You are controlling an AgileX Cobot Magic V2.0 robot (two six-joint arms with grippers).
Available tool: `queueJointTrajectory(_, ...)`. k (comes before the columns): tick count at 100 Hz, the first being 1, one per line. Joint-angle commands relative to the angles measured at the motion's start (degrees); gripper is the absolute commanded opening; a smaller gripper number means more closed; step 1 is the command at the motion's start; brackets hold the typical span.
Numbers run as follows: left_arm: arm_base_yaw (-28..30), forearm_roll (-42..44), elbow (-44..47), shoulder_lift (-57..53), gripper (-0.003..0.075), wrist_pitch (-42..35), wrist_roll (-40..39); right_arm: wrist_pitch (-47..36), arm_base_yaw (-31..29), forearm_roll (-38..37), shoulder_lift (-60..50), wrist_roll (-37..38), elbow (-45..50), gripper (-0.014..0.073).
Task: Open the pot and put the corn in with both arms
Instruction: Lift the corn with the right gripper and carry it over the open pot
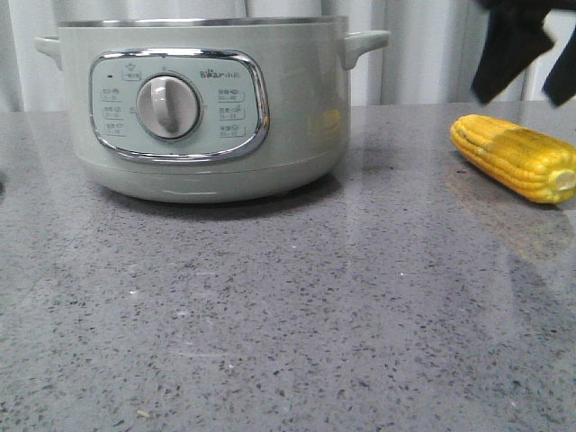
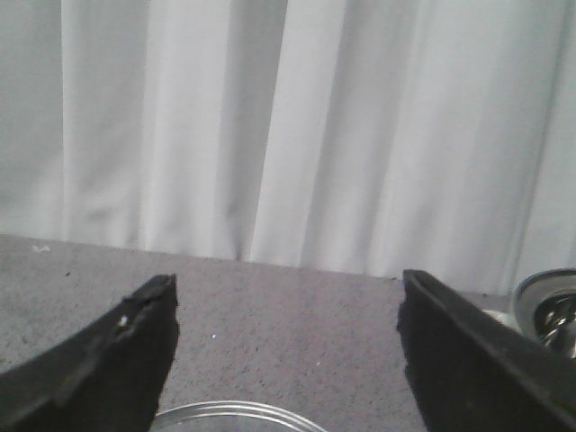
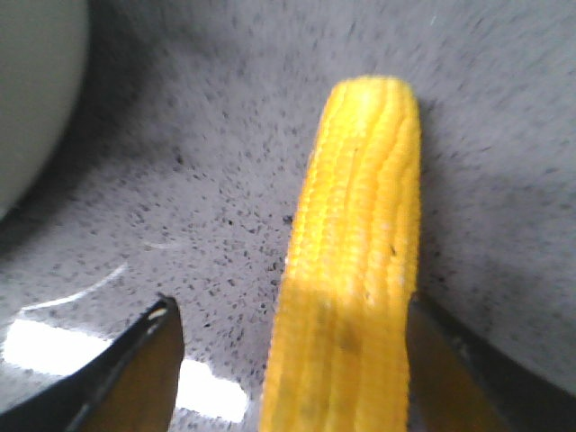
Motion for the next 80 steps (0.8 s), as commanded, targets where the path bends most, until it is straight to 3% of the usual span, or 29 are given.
queueJointTrajectory(1,-0.31,-0.13,-1.56,-4.7,0.0461,0.0,-0.42,1.38,-0.02,-0.4,2.87,-0.51,-4.32,0.0427)
queueJointTrajectory(16,-0.31,-0.21,-1.56,-10.71,0.0461,1.36,-0.42,4.07,-0.02,-0.4,6.76,-0.4,-5.16,0.0389)
queueJointTrajectory(35,-0.31,-1.76,-1.56,-13.5,0.0461,1.36,-0.42,3.85,-0.02,-0.4,6.31,-0.27,-5.16,0.0057)
queueJointTrajectory(42,-0.31,-2.72,-1.56,-13.5,0.0461,1.36,-0.42,3.85,-0.02,-0.51,5.34,-0.27,-5.28,-0.0014)
queueJointTrajectory(63,-0.31,-2.82,-1.56,-13.5,0.0461,1.36,-0.42,0.44,0.25,-0.4,-1.97,-0.27,-7.28,-0.0037)
queueJointTrajectory(80,-0.31,-5.09,-1.56,-13.5,0.0461,1.36,-0.42,-1.97,2.98,2.67,-7.78,-0.27,-15.23,-0.0036)
